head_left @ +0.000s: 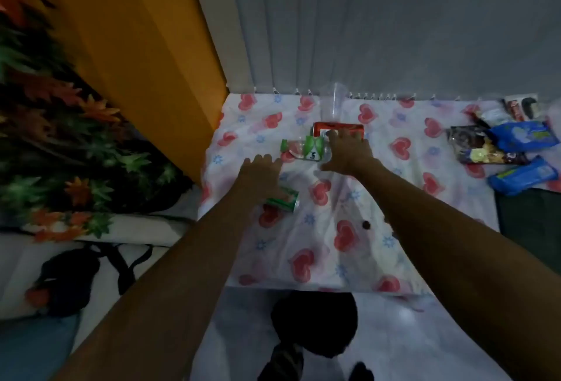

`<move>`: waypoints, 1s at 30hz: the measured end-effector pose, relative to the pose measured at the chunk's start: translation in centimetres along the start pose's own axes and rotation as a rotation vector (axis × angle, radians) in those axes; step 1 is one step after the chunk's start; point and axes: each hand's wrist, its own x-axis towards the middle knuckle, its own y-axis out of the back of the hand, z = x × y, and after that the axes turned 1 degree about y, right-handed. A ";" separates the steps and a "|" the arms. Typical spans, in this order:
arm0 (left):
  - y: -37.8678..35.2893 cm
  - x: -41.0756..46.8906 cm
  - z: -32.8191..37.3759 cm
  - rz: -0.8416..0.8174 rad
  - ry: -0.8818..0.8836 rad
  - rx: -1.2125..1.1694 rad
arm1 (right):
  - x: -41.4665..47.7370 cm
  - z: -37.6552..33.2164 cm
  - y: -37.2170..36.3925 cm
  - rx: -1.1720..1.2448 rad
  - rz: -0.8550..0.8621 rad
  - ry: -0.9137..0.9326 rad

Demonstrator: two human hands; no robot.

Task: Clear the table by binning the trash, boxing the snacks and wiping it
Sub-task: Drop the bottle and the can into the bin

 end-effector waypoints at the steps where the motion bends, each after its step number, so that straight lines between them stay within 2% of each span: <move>1: -0.2 0.4 -0.2 -0.056 -0.039 0.015 | 0.4 -0.2 -0.1 -0.020 -0.008 -0.002; 6: -1.2 1.9 -0.2 -0.188 -0.159 0.094 | 1.8 -0.7 -1.1 -0.076 -0.008 -0.055; 13: -2.5 2.1 0.0 -0.235 -0.202 0.115 | 2.0 -1.0 -2.7 -0.134 0.053 -0.080; 17: -3.1 1.6 0.0 -0.214 -0.179 0.060 | 1.5 -1.1 -4.3 -0.016 0.053 -0.034; 23: -2.1 0.0 0.6 -0.117 -0.143 0.059 | -1.3 -0.6 -4.2 -0.027 0.037 -0.056; 26: -1.6 -2.0 1.8 -0.071 -0.102 0.058 | -4.0 0.4 -3.8 -0.008 0.014 -0.082; 30: -0.8 -5.6 4.6 -0.086 -0.031 0.021 | -8.8 1.7 -3.7 0.097 0.052 -0.094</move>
